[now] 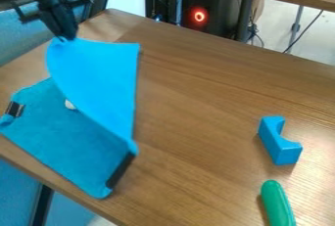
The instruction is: Fold the cloth from top right to bottom left
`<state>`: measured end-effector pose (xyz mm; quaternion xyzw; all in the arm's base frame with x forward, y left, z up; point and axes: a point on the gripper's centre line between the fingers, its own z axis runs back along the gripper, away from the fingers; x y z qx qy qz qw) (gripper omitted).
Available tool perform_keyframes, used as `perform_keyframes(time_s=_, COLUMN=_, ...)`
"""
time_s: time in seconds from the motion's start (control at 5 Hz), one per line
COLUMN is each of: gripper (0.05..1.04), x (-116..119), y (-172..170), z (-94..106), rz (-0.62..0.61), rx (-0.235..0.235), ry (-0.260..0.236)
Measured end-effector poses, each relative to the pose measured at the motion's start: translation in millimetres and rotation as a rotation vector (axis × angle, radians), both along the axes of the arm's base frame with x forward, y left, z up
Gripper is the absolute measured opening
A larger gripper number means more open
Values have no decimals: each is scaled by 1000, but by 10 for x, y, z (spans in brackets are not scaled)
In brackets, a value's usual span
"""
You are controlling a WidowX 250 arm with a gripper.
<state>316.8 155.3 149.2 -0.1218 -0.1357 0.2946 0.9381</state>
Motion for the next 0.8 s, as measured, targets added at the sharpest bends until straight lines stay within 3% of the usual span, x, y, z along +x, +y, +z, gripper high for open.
perform_keyframes(time_s=0.2, gripper=90, x=-14, y=241, z=3, rz=41, rx=91, ry=-21)
perform_keyframes(time_s=0.4, gripper=262, x=-88, y=574, z=-412, rz=183, rx=295, ry=93)
perform_keyframes(time_s=0.6, gripper=528, x=-265, y=617, z=-655, rz=351, rx=409, ry=361)
perform_keyframes(time_s=0.8, gripper=828, x=-226, y=564, z=-527, rz=484, rx=390, ry=421)
